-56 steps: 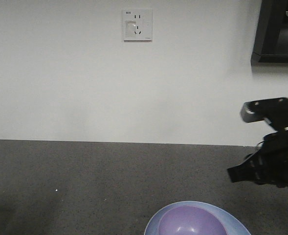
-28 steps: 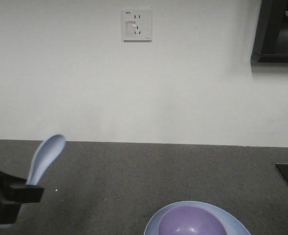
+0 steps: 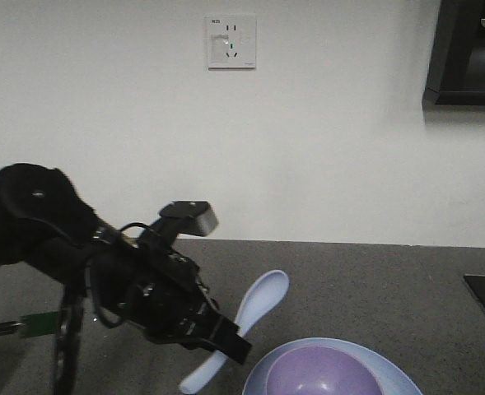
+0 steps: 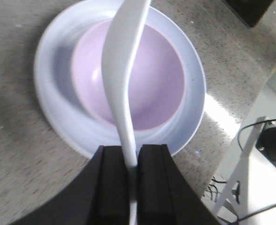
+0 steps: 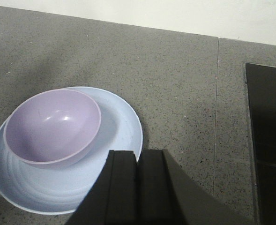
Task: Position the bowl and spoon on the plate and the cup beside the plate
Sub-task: 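Move the left gripper over the bowl and drop the spoon inside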
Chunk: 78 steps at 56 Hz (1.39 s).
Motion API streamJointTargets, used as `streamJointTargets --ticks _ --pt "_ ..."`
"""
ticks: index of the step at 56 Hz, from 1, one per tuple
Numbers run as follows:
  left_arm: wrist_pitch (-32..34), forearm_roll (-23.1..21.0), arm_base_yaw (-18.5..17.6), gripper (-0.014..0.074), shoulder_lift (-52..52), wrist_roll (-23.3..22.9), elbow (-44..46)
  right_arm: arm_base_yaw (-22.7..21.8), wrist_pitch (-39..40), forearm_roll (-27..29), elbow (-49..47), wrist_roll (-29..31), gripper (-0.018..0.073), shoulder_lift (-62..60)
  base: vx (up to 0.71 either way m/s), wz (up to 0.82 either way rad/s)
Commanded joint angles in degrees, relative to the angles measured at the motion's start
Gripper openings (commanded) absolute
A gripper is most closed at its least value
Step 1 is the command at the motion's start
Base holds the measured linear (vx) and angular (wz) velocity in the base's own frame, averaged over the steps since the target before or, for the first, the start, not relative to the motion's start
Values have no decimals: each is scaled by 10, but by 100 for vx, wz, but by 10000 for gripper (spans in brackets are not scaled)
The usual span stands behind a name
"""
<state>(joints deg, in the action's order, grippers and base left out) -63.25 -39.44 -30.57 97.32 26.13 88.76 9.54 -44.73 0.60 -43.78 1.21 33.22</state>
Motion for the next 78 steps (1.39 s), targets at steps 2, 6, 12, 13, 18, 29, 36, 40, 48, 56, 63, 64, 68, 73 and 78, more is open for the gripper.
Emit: streamJointTargets --ticks 2,6,12,13,18,29,36,40,48,56,63,64,68,73,78 --pt "-10 -34 -30 0 27 -28 65 -2 37 -6 -16 -2 -9 2 0 0" --pt "-23 -34 -46 0 63 -48 97 -2 34 -6 -16 -2 -9 2 0 0" --pt "-37 -31 -62 0 104 -81 127 -2 32 -6 -16 -2 -9 2 0 0" --pt "-39 -30 -64 1 111 -85 131 -2 31 -6 -16 -2 -9 2 0 0" --pt "-35 -19 -73 5 133 -100 141 -2 31 -6 -16 -2 -9 2 0 0" --pt "-13 47 -82 73 142 -119 145 -2 30 -2 -16 -2 -9 2 0 0" --pt "-13 60 -86 192 142 -117 145 -2 30 -2 -16 -2 -9 2 0 0" --pt "-13 59 -86 273 142 -117 145 -2 30 -2 -16 -2 -9 2 0 0" --pt "-14 59 -86 437 142 -117 145 -2 29 -2 -16 -2 -9 2 0 0" --pt "-13 59 -86 547 141 -116 145 -2 30 -2 -16 -4 -9 2 0 0" --pt "-13 59 -86 574 130 -86 146 -2 30 -2 -16 -4 -9 2 0 0" --pt "-13 59 -86 573 127 -82 146 -2 30 -2 -16 -4 -9 2 0 0" --pt "-16 61 -86 569 112 -71 154 -2 30 -3 -16 -4 -9 2 0 0" --pt "-21 75 -85 561 87 -71 174 -2 30 -3 -16 -4 -9 2 0 0" --pt "-23 117 -85 553 57 -72 194 -2 30 -3 -16 -4 -9 2 0 0"
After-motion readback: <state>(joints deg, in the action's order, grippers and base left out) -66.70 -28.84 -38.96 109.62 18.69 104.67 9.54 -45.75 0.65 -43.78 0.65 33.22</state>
